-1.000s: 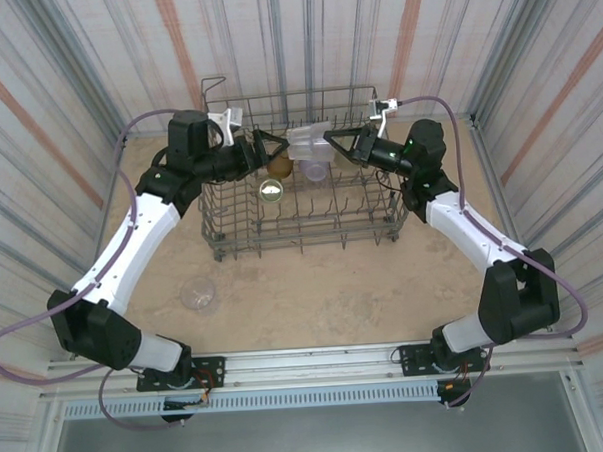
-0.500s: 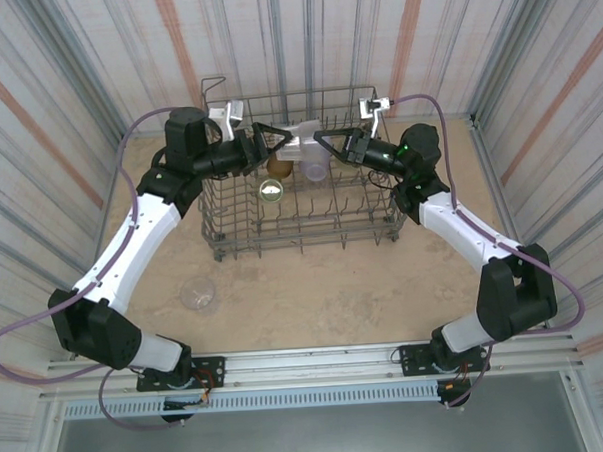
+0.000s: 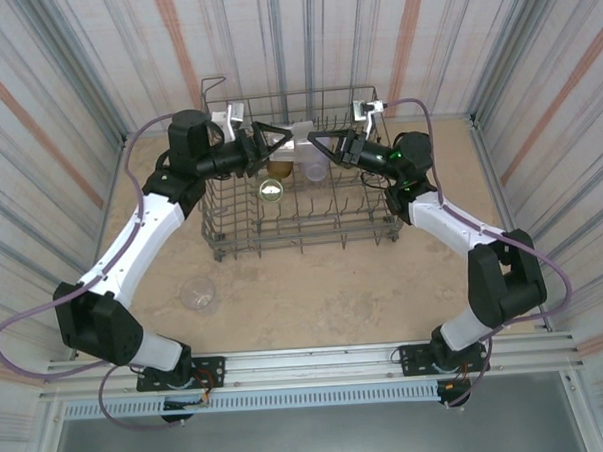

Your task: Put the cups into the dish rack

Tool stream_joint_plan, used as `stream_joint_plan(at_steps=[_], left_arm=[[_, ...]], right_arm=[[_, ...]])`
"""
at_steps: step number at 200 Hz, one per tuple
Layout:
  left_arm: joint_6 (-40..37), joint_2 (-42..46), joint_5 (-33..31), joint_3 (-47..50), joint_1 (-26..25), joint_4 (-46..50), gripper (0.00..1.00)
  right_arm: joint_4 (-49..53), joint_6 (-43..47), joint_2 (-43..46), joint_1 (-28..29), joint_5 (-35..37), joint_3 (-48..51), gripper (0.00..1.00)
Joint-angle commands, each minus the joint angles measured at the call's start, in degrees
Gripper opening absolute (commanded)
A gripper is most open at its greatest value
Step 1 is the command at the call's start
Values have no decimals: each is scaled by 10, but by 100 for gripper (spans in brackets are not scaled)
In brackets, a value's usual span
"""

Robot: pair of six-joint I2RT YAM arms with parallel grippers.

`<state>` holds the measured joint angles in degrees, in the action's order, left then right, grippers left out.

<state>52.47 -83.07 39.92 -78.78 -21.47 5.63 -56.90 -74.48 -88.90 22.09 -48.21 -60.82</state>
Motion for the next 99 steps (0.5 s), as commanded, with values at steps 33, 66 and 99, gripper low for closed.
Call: stream_joint_plan(at_steps=[33, 66, 99], left_arm=[[12, -14, 29, 6, 1, -51, 58], [12, -17, 33, 14, 2, -60, 33], [1, -18, 33, 14, 2, -56, 14]], right_arm=[[-73, -33, -30, 5, -1, -15, 0], [-63, -30, -30, 4, 0, -13, 0], [-15, -5, -23, 4, -5, -16, 16]])
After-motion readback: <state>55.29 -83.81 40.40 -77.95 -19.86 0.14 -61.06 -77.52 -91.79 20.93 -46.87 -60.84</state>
